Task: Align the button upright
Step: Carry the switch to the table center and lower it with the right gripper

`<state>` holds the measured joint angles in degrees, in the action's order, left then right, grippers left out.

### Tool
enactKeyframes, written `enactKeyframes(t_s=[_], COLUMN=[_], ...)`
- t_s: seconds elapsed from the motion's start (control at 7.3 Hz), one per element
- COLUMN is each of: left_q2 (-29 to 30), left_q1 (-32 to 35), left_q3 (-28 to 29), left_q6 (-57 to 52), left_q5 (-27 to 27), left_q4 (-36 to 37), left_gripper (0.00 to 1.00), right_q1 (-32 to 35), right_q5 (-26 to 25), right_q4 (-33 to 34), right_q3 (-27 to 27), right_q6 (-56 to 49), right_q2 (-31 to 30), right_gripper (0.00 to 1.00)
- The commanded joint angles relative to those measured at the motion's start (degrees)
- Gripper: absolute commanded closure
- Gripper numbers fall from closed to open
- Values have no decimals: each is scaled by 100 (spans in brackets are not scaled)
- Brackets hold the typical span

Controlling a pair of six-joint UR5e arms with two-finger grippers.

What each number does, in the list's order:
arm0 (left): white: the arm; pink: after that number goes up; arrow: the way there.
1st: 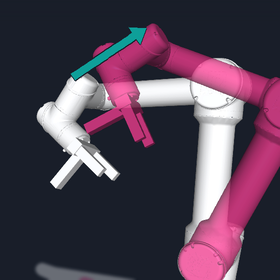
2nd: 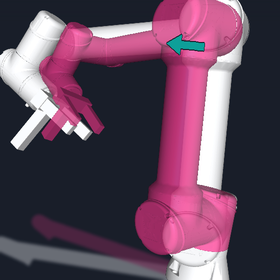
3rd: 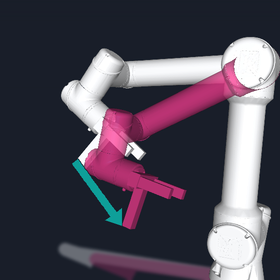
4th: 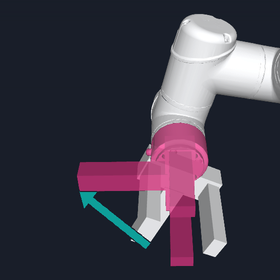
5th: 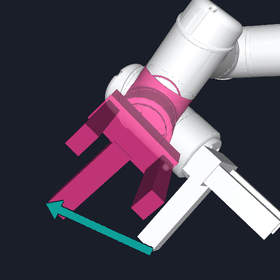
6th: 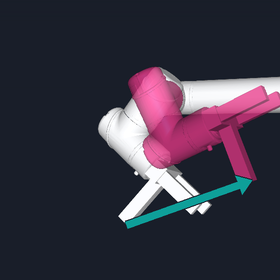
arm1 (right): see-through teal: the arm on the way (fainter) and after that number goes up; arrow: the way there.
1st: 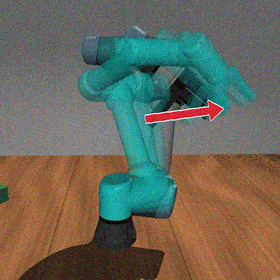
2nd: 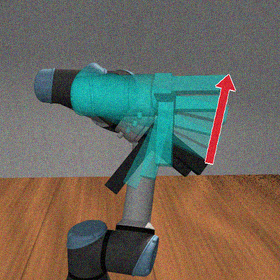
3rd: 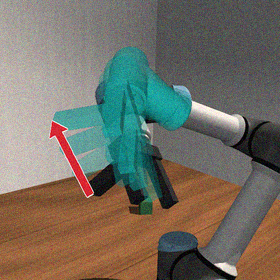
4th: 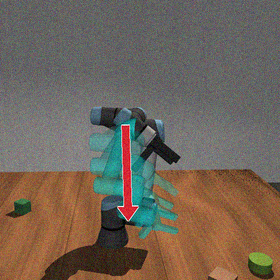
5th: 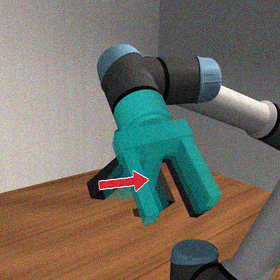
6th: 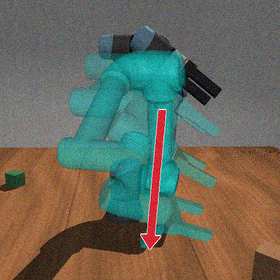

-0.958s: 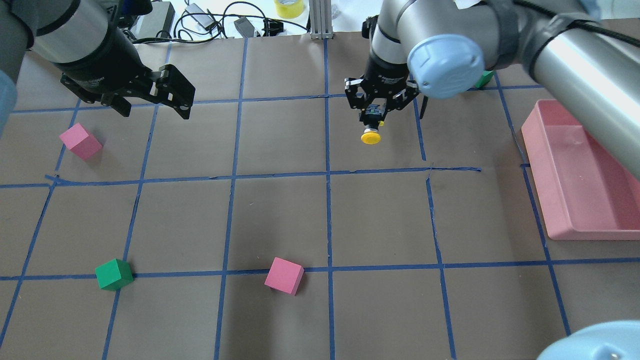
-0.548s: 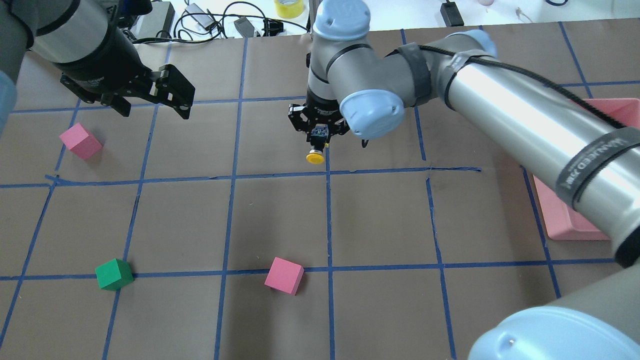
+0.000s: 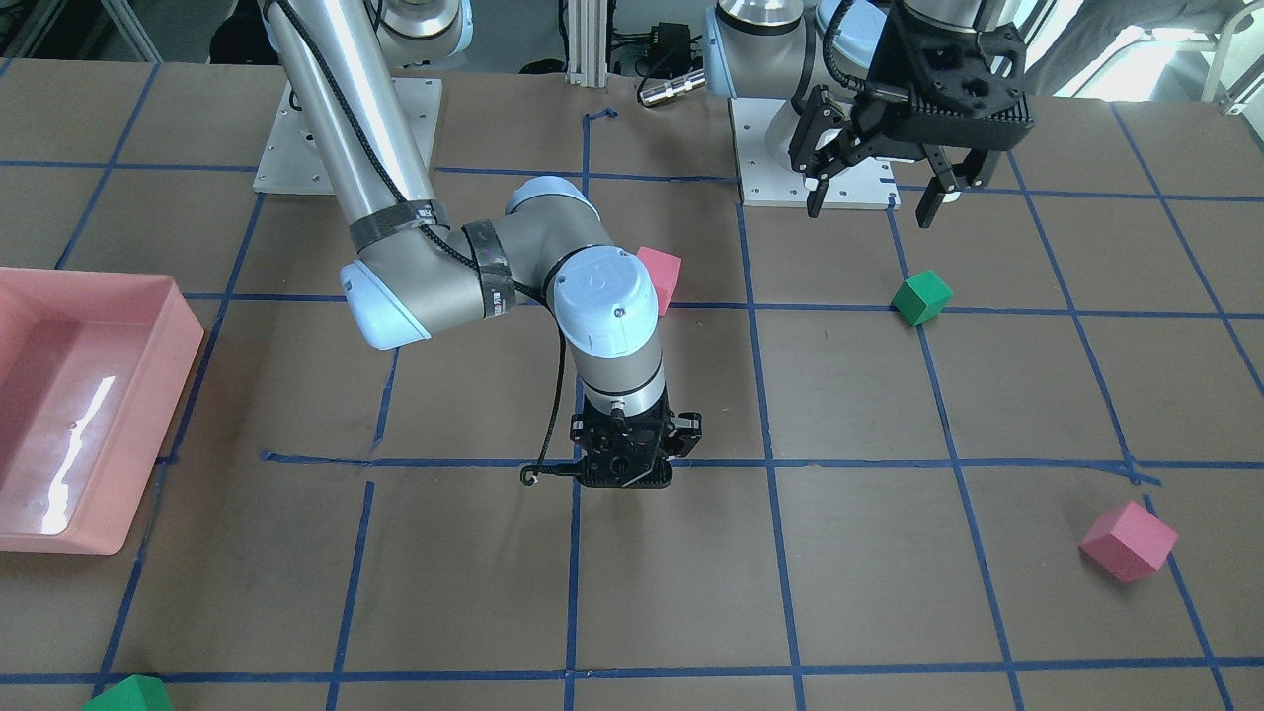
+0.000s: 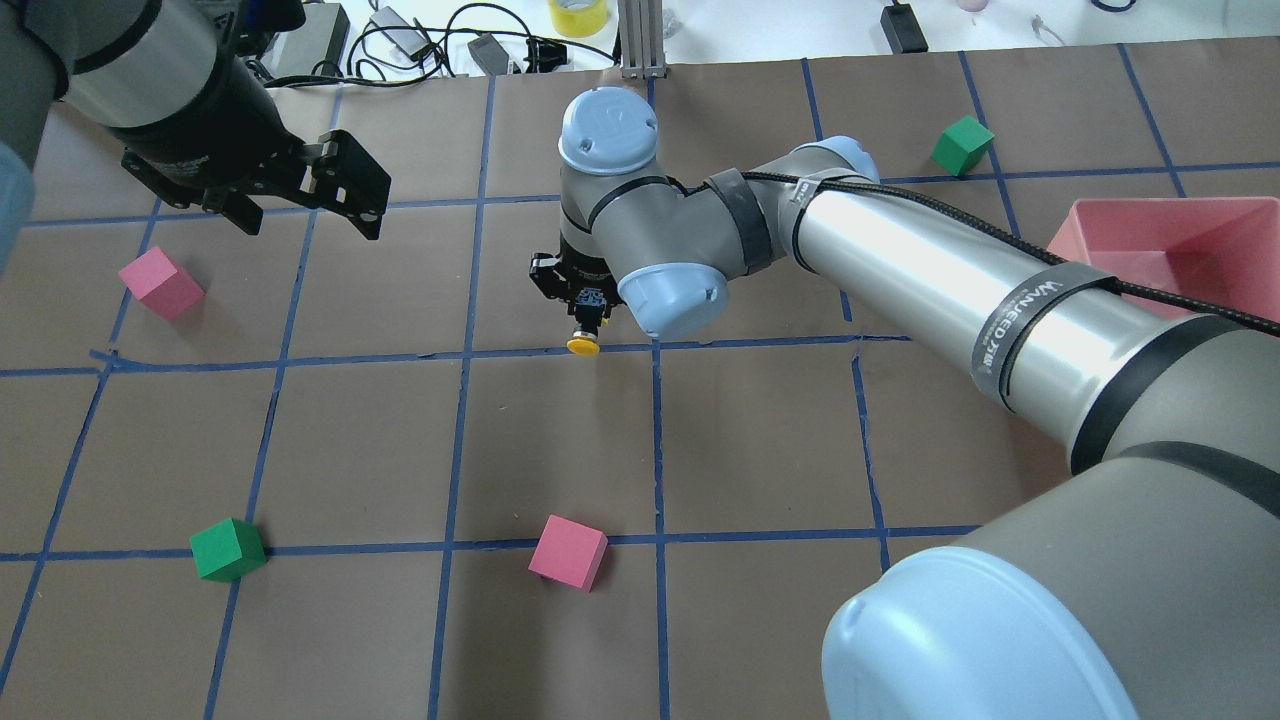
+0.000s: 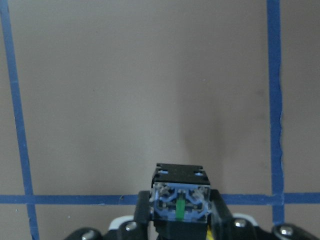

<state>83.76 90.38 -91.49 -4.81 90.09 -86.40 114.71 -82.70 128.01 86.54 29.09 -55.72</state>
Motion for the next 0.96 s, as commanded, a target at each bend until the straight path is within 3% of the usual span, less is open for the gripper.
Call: enactKeyframes(t_s=[0.0,0.14,0.27,0.41,0.82], left_q2=[0,0,0,0,-9], left_q1=[-3,-3,-3,-3,-3], left_q3=[0,0,0,0,0], left_q6=[-2,-2,-2,-2,-2], left_q5=[0,0,0,0,8], left_q4=[0,0,0,0,-9], left_gripper=[0,0,0,0,0], right_q1=[51,51,51,51,51], right_q5=[-9,-9,-1,43,78], right_q4=[179,242,242,242,198], right_q3=[239,257,275,267,337], right_q6=[-52,-53,-53,-44,-35], right_q2=[35,35,35,35,8], right_gripper=[86,69,63,48,45])
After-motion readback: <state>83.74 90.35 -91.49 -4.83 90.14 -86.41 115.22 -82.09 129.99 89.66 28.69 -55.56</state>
